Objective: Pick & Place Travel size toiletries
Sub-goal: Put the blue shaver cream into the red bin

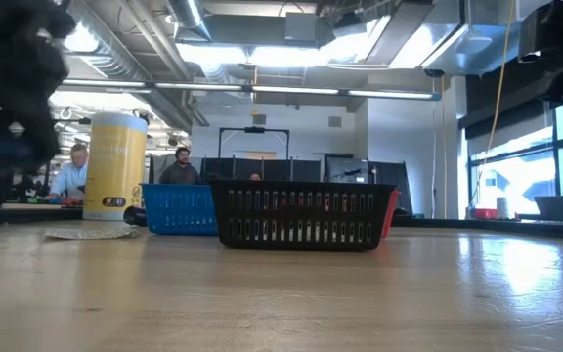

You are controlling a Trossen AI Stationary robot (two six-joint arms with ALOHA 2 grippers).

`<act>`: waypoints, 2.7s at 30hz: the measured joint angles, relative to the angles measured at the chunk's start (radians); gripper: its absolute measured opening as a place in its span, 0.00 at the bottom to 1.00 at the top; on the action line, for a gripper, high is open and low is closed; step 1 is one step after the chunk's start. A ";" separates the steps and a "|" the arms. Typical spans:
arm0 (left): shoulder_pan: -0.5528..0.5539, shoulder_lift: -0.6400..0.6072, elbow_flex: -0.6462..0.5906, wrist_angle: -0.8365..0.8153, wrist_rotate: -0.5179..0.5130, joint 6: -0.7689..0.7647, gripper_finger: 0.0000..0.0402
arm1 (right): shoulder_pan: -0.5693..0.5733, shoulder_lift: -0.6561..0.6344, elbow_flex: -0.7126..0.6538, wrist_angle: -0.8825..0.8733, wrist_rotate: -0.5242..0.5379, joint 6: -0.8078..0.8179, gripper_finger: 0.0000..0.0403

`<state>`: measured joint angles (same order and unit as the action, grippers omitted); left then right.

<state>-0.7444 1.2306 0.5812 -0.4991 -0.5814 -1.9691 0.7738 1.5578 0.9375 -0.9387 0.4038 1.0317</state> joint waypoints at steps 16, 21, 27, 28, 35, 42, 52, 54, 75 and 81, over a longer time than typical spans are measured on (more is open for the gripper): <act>0.138 -0.023 0.000 0.482 -0.116 0.769 0.34 | 0.000 0.000 0.000 0.260 0.090 -0.069 0.08; 0.191 -0.023 0.000 0.644 -0.063 0.989 0.34 | 0.000 0.000 0.000 0.424 0.140 -0.180 0.05; 0.245 -0.023 0.000 0.906 0.077 1.312 0.35 | -0.003 0.000 0.000 0.639 0.210 -0.298 0.06; 0.256 -0.023 0.000 0.944 0.110 1.358 0.35 | -0.006 0.000 0.000 0.673 0.219 -0.321 0.07; 0.327 -0.023 0.000 1.129 0.272 1.661 0.35 | -0.046 0.000 0.000 0.893 0.233 -0.443 0.11; 0.395 -0.023 0.000 1.262 0.492 1.852 0.35 | -0.102 0.003 0.000 1.022 0.209 -0.468 0.15; 0.443 -0.020 0.000 1.396 0.860 1.967 0.35 | -0.177 0.056 0.001 1.314 0.029 -0.635 0.22; 0.446 -0.019 0.000 1.423 0.947 1.963 0.35 | -0.193 0.078 0.001 1.373 -0.037 -0.659 0.24; 0.484 0.254 0.223 1.471 1.201 1.983 0.35 | -0.256 0.160 0.000 1.666 -0.240 -0.782 0.43; 0.501 0.300 0.271 1.469 1.220 1.992 0.35 | -0.267 0.160 0.000 1.672 -0.240 -0.797 0.45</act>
<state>-0.2431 1.5302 0.8521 0.9695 0.6390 0.0231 0.5071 1.7180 0.9379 0.7334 0.1638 0.2348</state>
